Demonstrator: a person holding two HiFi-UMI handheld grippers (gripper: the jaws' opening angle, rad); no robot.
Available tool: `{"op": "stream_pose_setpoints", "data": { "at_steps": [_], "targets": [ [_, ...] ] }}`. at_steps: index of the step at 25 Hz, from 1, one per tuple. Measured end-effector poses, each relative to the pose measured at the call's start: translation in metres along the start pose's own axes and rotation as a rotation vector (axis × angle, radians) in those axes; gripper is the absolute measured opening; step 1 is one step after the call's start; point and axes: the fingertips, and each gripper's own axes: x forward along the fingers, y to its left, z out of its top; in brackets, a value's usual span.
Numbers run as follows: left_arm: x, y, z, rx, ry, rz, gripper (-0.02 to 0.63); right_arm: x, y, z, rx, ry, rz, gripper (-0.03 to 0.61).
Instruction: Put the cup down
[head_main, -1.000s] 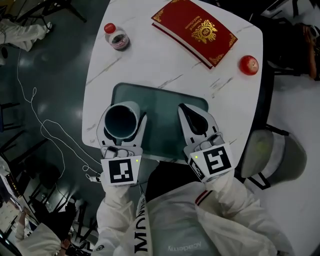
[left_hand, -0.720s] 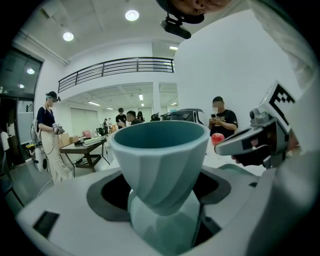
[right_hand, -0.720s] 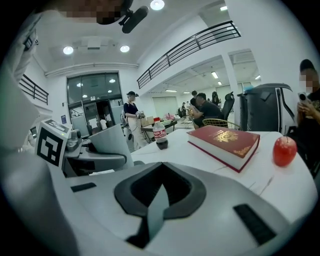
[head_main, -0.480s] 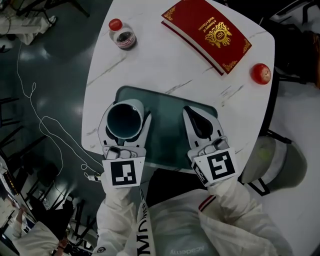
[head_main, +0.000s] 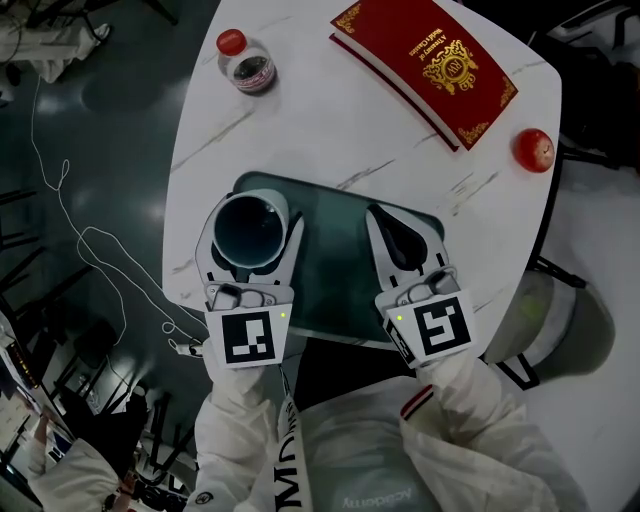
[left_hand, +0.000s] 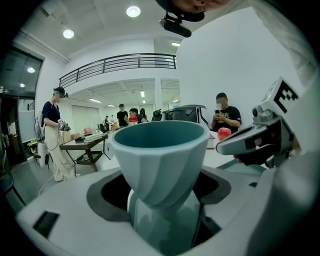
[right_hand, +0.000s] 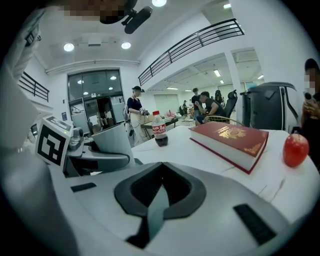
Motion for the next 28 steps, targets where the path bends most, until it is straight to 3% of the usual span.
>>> {"op": "stream_pose_setpoints", "data": {
  "at_steps": [22,28],
  "targets": [
    [0.023,0.012,-0.012,0.006,0.014,0.001,0.374,0.028,0.009,0.006,0.031,-0.04,0.079,0.005],
    [0.025,0.014,-0.013,-0.024,0.01,0.007,0.374,0.031,0.014,0.004,0.022,-0.036,0.098,0.005]
  ]
}}
